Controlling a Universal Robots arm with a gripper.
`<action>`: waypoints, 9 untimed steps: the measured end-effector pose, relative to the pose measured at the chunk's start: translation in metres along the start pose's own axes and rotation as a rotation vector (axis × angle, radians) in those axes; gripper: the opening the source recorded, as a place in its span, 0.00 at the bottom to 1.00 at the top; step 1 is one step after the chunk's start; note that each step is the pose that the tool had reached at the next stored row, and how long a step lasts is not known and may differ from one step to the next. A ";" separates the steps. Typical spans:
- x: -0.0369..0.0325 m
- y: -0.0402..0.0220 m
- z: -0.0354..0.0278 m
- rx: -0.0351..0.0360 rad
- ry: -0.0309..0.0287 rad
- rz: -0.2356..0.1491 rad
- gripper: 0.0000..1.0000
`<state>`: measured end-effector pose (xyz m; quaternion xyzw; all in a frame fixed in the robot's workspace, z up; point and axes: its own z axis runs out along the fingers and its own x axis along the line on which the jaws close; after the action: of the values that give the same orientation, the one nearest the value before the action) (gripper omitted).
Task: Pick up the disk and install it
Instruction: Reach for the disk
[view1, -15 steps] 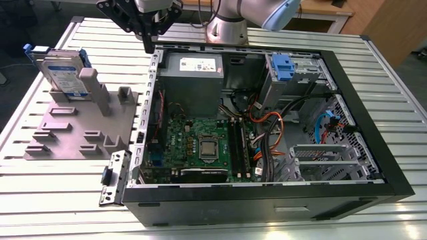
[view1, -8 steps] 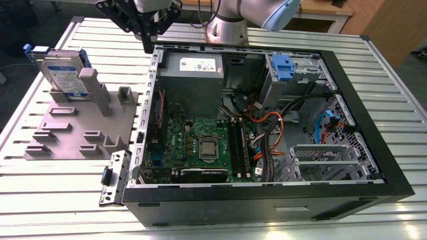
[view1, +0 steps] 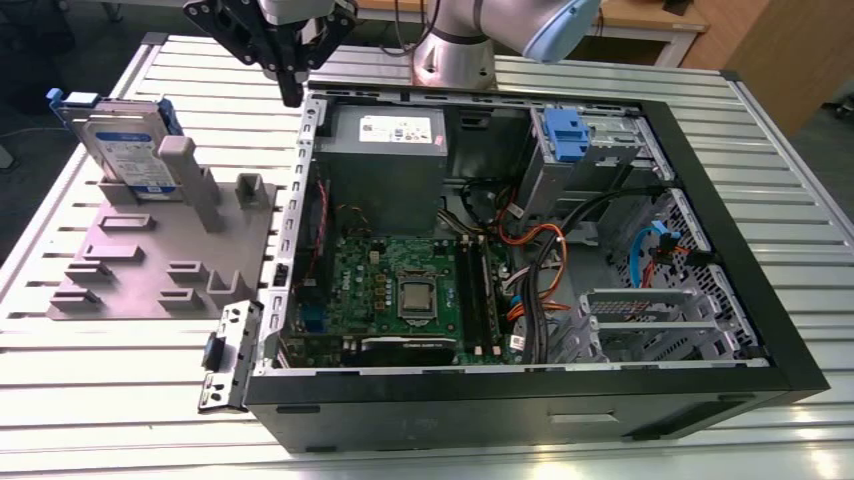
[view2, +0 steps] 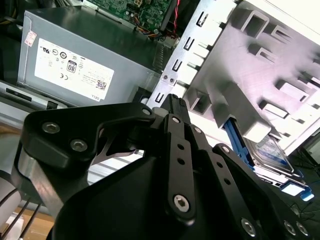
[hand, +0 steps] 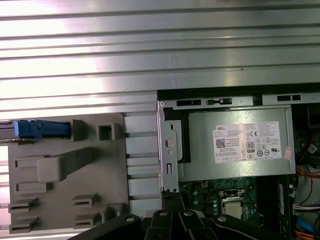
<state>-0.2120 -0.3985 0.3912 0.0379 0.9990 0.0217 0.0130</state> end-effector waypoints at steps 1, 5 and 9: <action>0.0001 0.0000 0.0000 0.0000 0.0000 0.000 0.11; 0.0010 -0.0001 0.0008 0.0001 0.0001 0.000 0.11; 0.0012 -0.0001 0.0011 0.0000 0.0001 0.000 0.11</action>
<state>-0.2131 -0.3985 0.3901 0.0379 0.9990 0.0217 0.0129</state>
